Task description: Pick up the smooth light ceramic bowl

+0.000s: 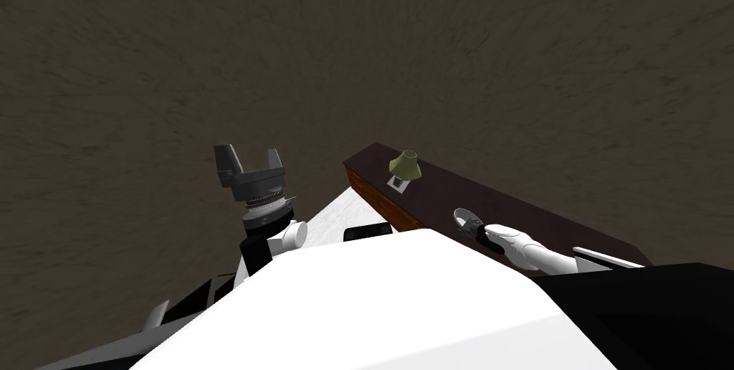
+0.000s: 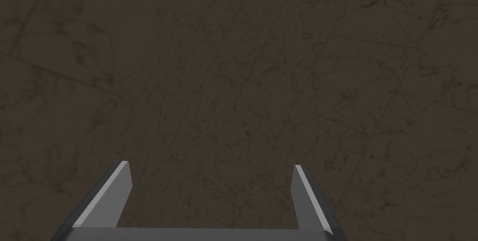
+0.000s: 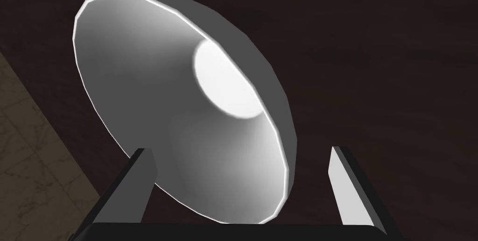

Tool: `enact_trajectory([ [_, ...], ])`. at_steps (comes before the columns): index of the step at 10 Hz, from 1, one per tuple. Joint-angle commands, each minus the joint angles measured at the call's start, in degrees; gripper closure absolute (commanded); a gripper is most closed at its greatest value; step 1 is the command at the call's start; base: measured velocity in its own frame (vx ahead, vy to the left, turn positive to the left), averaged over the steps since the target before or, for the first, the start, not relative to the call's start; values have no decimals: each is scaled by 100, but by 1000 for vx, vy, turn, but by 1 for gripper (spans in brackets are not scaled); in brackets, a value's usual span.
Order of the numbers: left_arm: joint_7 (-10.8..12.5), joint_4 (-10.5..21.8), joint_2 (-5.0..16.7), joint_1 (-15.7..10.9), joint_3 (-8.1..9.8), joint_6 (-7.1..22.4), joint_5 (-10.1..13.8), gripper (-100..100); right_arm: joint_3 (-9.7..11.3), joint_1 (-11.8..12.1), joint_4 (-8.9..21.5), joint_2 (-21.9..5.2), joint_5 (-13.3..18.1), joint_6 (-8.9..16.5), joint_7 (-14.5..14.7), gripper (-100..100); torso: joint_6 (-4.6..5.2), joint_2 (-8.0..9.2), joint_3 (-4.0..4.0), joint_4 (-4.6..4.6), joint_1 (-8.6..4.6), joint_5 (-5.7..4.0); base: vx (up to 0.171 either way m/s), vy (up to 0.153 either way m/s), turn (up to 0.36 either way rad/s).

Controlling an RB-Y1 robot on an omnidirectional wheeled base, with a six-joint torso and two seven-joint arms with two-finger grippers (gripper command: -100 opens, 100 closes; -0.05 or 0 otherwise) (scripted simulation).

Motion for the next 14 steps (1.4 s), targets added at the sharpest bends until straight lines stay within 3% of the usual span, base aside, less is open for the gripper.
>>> enact_trajectory([
  [1, 0, 0, 0, 0, 0, 0, 0, 0, 271, -30, -81, -52, 37, 188, -286, -100, 0, 0, 0, 0, 0, 0, -44, -10, 177],
  [2, 0, 0, 0, -1, -1, 0, 0, 0, 271, -30, -81, -52, 37, 188, -429, -100, -6, 1, 0, 0, 3, 1, -47, -24, 114],
  [3, 0, 0, 0, 0, 0, 0, 0, 0, 512, -59, -142, -91, 79, 359, -592, -100, -1, 2, 1, 0, -1, 0, -62, -32, 207],
  [5, 0, 0, 0, 0, 0, 0, 0, 0, 515, -59, -142, -91, 79, 359, -800, -100, 0, 8, 4, 1, -5, -1, -48, -22, 38],
  [6, 0, 0, 0, 0, 0, 0, 0, 0, 759, -89, -203, -131, 121, 529, -1024, -100, 1, 1, 1, 0, -1, 0, -42, -15, 189],
  [7, 0, 0, 0, -1, 0, 0, 0, 0, 759, -89, -203, -131, 121, 529, -1168, -100, -6, 0, 0, 0, 0, 0, -47, -19, 114],
  [8, 0, 0, 0, 0, 0, 0, 0, 0, 1002, -119, -265, -170, 162, 700, -1332, -100, 0, 1, 0, 0, -1, 0, -78, -30, 202],
  [10, 0, 0, 0, 0, 0, 0, 0, 0, 1003, -119, -265, -170, 162, 700, -1536, -100, 1, 10, 6, 2, -5, -1, -51, -20, 35],
  [11, 0, 0, 0, 0, 0, 0, 0, 0, 1247, -148, -326, -209, 204, 870, -1770, -100, 2, 1, 1, 0, 0, 0, -49, -5, 188],
  [12, 0, 0, 0, -1, 0, 0, 0, 0, 1247, -148, -326, -209, 204, 870, -1905, -100, -5, 2, 1, 0, 2, 1, -51, -13, 128],
  [13, 0, 0, 0, 0, 0, 0, 0, 0, 1491, -178, -387, -248, 246, 1040, -2080, -100, 0, 2, 1, 0, 1, 0, -70, -19, 185],
  [14, 0, 0, 0, -1, 0, 0, 0, 0, 1491, -178, -387, -248, 246, 1040, -2243, -100, -3, 7, 4, 1, -2, 0, -64, -23, 93],
])
